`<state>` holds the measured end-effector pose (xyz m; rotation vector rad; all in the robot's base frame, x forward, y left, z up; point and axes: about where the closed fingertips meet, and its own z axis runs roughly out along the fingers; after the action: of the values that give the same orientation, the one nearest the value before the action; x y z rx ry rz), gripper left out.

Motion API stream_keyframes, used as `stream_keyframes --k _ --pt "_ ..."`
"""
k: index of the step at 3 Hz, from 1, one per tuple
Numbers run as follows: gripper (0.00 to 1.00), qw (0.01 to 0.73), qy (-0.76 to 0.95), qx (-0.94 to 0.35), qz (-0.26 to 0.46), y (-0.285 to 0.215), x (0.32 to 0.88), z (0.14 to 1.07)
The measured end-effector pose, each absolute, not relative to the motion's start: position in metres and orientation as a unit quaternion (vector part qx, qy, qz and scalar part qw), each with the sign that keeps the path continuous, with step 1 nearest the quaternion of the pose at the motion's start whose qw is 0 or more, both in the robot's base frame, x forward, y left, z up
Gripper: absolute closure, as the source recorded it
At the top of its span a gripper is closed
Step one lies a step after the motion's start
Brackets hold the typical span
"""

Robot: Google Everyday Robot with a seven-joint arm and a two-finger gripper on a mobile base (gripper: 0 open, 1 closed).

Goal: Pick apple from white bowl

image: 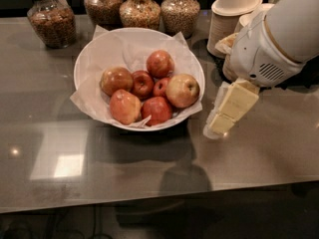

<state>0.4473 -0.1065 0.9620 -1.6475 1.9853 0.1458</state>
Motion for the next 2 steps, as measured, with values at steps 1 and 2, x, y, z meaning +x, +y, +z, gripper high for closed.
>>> stream_keyframes --k 1,2 --pt "0.0 0.298 0.733 -0.604 0.1 -0.09 0.456 0.955" --pt "0.01 0.312 0.728 -0.596 0.132 -0.079 0.465 0.95"
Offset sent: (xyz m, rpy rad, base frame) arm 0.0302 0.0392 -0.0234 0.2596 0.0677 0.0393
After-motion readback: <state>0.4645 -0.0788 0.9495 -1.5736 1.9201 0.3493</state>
